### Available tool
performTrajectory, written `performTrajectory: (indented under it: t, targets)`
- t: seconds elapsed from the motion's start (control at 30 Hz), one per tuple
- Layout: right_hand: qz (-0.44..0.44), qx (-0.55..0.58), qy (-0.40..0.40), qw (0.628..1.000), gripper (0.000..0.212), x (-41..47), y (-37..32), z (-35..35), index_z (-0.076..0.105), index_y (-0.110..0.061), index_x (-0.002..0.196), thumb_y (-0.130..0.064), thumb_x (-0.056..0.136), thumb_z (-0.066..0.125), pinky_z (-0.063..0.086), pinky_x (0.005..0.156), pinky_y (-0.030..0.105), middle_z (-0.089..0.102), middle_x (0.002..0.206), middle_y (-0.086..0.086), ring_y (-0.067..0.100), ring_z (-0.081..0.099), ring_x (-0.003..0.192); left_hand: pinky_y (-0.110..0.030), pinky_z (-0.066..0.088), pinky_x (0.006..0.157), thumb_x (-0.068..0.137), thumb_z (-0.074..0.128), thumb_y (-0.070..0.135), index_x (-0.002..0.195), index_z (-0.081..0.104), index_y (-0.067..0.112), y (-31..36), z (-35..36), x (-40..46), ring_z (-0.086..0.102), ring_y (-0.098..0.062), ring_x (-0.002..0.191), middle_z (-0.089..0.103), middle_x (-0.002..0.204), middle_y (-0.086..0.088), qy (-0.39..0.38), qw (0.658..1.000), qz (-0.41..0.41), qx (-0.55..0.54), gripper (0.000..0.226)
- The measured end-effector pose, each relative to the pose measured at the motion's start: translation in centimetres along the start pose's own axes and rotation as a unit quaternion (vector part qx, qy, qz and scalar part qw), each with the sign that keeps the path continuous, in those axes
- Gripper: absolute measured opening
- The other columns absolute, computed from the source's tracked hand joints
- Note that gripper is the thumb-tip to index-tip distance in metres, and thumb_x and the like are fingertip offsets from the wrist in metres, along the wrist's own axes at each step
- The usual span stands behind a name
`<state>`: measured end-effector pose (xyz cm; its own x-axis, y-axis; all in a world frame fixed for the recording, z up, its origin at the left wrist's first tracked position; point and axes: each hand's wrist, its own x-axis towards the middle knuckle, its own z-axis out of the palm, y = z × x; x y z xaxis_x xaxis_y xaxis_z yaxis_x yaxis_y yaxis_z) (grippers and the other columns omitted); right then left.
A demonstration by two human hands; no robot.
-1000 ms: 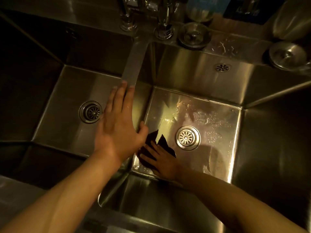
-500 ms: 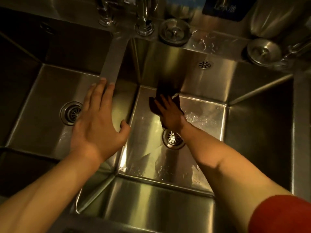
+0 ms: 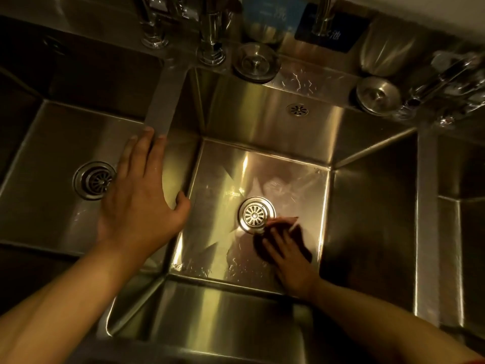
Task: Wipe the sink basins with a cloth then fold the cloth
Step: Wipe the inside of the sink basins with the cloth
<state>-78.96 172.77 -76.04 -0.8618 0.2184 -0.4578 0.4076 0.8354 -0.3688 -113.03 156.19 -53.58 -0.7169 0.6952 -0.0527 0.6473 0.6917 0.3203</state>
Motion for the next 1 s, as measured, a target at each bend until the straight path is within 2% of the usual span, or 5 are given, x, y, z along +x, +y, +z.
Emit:
performTrajectory:
  t: [0.17, 0.4, 0.67, 0.93, 1.0]
  targets:
    - [-0.218, -0.045, -0.043, 0.974, 0.075, 4.4, -5.8, 2.7, 0.013, -0.022, 0.164, -0.027, 0.101, 0.053, 0.008, 0.125, 0.058, -0.001, 0.170, 0.012, 0.042, -0.007, 0.155, -0.049, 0.032, 0.121, 0.079, 0.058, 0.045, 0.162, 0.024, 0.015, -0.3, 0.4, 0.0, 0.015, -0.028, 0.159, 0.017, 0.172, -0.004, 0.007, 1.000, 0.001, 0.001, 0.095]
    - [-0.228, -0.056, -0.047, 0.971, 0.076, 12.8, -14.3, 3.0, 0.003, -0.025, 0.164, -0.031, 0.103, 0.048, 0.002, 0.127, 0.050, -0.010, 0.170, 0.009, 0.036, -0.016, 0.155, -0.046, 0.025, 0.117, 0.081, 0.058, 0.049, 0.164, 0.016, 0.024, -0.6, 1.0, 0.1, 0.009, -0.022, 0.160, 0.010, 0.172, 0.005, 0.003, 1.000, -0.012, 0.012, 0.097]
    - [-0.033, -0.009, 0.067, 0.997, 0.066, 19.0, -9.9, -4.7, 0.008, -0.019, 0.164, -0.023, 0.105, 0.037, 0.006, 0.125, 0.049, -0.003, 0.170, 0.014, 0.041, -0.005, 0.156, -0.039, 0.021, 0.109, 0.081, 0.057, 0.051, 0.164, 0.014, 0.030, -0.6, 1.3, -0.1, 0.004, -0.012, 0.159, 0.005, 0.172, 0.015, 0.018, 0.999, -0.026, 0.018, 0.095]
    - [0.224, -0.029, 0.146, 0.963, 0.077, 14.3, 2.5, -9.1, 0.004, -0.018, 0.164, -0.024, 0.099, 0.045, 0.004, 0.127, 0.048, -0.004, 0.171, 0.011, 0.037, -0.004, 0.157, -0.047, 0.032, 0.111, 0.084, 0.068, 0.041, 0.164, 0.019, 0.025, -0.4, 1.2, -0.2, 0.010, -0.019, 0.159, 0.010, 0.172, 0.008, 0.032, 0.999, -0.019, 0.015, 0.095]
    - [0.256, -0.038, 0.145, 0.955, 0.068, 11.9, 3.7, -8.3, 0.016, -0.021, 0.163, -0.027, 0.100, 0.042, 0.005, 0.126, 0.049, 0.001, 0.171, 0.011, 0.037, -0.003, 0.157, -0.048, 0.031, 0.114, 0.083, 0.072, 0.037, 0.163, 0.020, 0.023, -0.5, 1.1, 0.0, 0.012, -0.023, 0.158, 0.011, 0.172, 0.005, 0.024, 0.999, -0.013, 0.017, 0.097]
